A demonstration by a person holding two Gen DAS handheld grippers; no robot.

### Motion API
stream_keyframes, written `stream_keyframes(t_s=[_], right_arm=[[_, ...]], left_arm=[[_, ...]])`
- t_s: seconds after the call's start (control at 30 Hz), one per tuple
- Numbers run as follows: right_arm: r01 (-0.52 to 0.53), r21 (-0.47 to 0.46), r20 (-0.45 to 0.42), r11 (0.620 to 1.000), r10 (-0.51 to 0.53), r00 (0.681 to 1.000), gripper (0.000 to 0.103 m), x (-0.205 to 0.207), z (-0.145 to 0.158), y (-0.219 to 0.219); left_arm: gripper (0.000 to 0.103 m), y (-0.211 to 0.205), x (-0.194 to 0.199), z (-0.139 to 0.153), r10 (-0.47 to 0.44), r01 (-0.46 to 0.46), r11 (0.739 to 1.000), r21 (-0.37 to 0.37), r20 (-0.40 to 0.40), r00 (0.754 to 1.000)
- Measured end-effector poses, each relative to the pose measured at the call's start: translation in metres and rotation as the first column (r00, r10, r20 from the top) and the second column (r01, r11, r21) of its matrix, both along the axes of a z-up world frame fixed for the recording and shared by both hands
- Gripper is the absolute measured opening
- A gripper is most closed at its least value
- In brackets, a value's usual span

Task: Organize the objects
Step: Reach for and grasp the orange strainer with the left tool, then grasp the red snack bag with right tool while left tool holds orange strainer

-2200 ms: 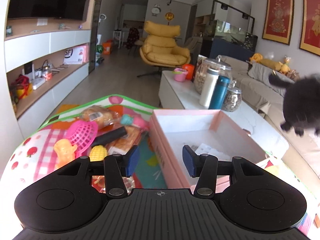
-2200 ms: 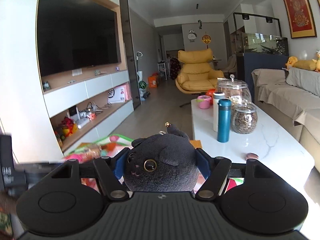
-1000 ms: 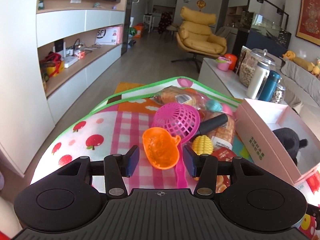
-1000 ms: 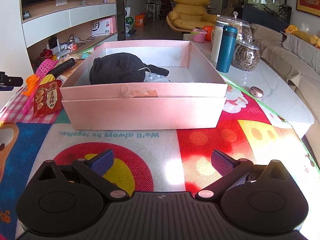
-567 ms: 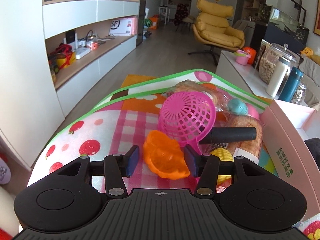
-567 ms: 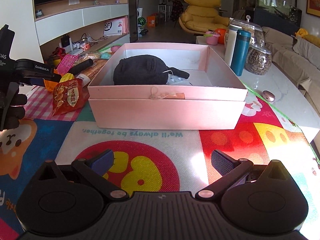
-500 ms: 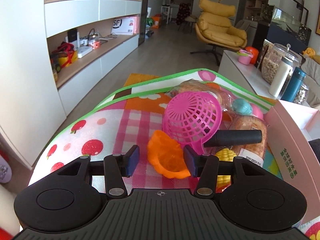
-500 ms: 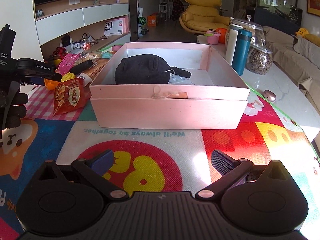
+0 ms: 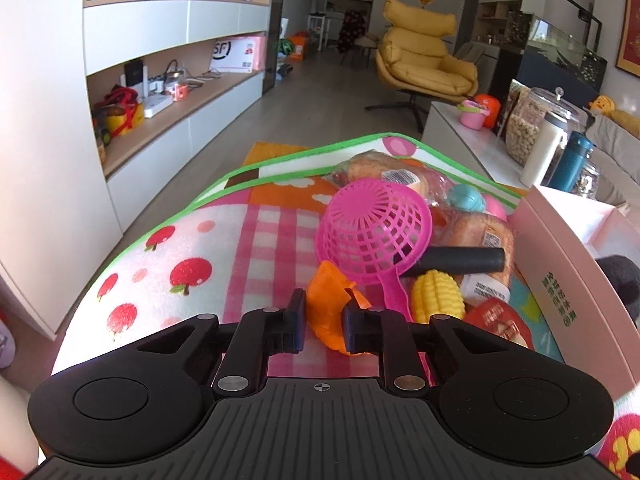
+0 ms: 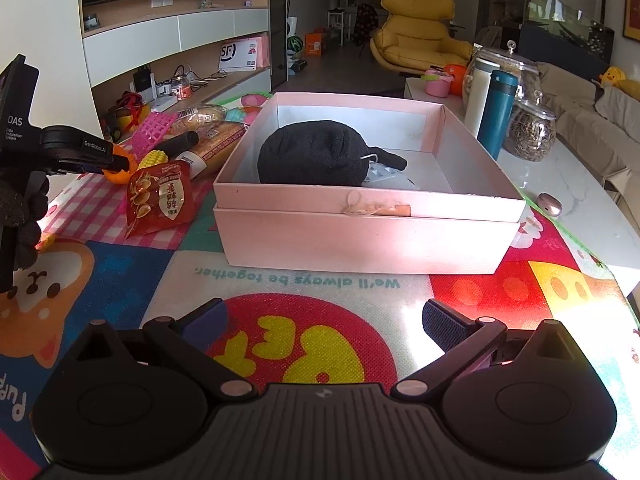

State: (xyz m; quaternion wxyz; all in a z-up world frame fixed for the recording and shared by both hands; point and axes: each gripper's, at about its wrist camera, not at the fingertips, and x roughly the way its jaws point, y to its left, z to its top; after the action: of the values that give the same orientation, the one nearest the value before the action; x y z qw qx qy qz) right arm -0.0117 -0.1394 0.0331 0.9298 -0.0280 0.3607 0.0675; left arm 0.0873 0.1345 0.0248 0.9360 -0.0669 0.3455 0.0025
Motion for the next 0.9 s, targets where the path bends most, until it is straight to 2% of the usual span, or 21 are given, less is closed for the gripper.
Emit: stream_keyframes(t_s=[0.2, 0.3, 0.4, 0.57, 0.7, 0.9], right_arm=[[-0.089, -0.025, 0.044, 0.996, 0.090, 0.995, 0.103, -0.001, 0.014, 0.034], [-0.152, -0.051, 0.074, 0.987, 0.155, 0.985, 0.103, 0.000, 0.025, 0.059], [-0.202, -0.073, 0.094, 0.977, 0.209, 0.973, 0.103, 0.004, 0.032, 0.083], [-0.255, -0.089, 0.090, 0.963, 0.263, 0.961, 0.103, 0.016, 0.037, 0.120], [-0.289, -0.124, 0.076, 0.949, 0.299, 0.951, 0.098, 0.033, 0.038, 0.150], [-0.277, -0.187, 0.057, 0.942, 0.292, 0.955, 0.097, 0.068, 0.033, 0.185]], left_arm=[[0.021, -0.004, -0.063, 0.002, -0.087, 0.086, 0.996, -0.034, -0.023, 0.996], [0.021, -0.007, -0.094, 0.001, -0.136, 0.136, 0.990, -0.024, -0.037, 0.990], [0.021, -0.001, -0.115, 0.003, -0.140, 0.140, 0.990, -0.010, -0.038, 0.989], [0.021, 0.017, -0.137, 0.002, -0.108, 0.107, 0.994, -0.018, -0.046, 0.993], [0.020, 0.024, -0.148, 0.000, -0.113, 0.112, 0.993, -0.026, -0.054, 0.992], [0.020, 0.024, -0.155, 0.000, -0.140, 0.139, 0.990, -0.023, -0.047, 0.989]])
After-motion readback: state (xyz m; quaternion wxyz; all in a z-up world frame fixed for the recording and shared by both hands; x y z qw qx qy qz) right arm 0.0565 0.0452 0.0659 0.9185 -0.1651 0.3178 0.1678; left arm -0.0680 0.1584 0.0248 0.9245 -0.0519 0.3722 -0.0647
